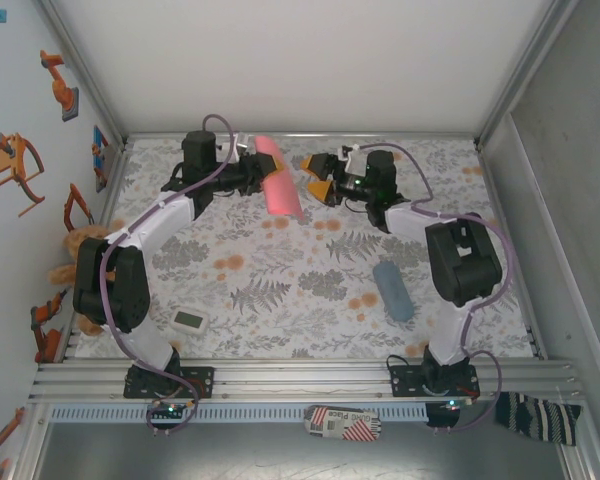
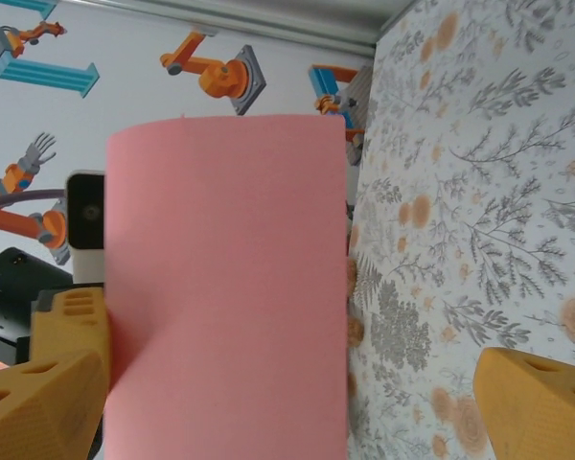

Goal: Fold a paper plane with a square sheet of paper (pick it up from the middle)
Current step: First fold in half a square sheet of paper at the center of the table.

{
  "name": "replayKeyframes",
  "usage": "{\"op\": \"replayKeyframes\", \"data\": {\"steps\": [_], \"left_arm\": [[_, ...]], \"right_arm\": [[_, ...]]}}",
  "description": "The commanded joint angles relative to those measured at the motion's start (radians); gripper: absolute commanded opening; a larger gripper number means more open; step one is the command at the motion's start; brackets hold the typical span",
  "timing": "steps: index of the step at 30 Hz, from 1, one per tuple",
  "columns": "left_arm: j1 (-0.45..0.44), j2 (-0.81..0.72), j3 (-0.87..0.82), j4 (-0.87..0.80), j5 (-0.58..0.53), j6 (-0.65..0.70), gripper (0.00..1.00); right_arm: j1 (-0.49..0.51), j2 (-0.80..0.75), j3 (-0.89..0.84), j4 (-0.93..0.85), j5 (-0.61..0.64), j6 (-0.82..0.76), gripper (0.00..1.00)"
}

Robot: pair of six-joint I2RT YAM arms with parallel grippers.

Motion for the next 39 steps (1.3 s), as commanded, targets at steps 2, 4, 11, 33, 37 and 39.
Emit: {"op": "replayKeyframes", "data": {"steps": [2, 4, 11, 33, 37, 39], "left_arm": [[0.001, -0.015, 0.007, 0.078, 0.053, -0.063, 0.31], [0.001, -0.014, 0.0, 0.113, 0.061, -0.086, 0.31], [0.007, -0.008, -0.025, 0.145, 0.077, -0.098, 0.31], [0.024, 0.012, -0.033, -0.086, 0.087, 0.076, 0.31], [0.026, 0.018, -0.029, -0.115, 0.087, 0.095, 0.31], [0.025, 0.022, -0.028, -0.116, 0.088, 0.097, 0.31]], "right_arm": [[0.026, 0.018, 0.055, 0.099, -0.042, 0.078, 0.97], [0.034, 0.026, 0.066, 0.1, -0.047, 0.088, 0.97], [0.042, 0.022, 0.067, 0.123, -0.035, 0.132, 0.94], [0.009, -0.029, 0.008, 0.133, -0.062, 0.126, 0.57], [0.004, -0.04, -0.004, 0.09, -0.06, 0.091, 0.48], [0.004, -0.05, -0.003, 0.046, -0.059, 0.061, 0.42]]}}
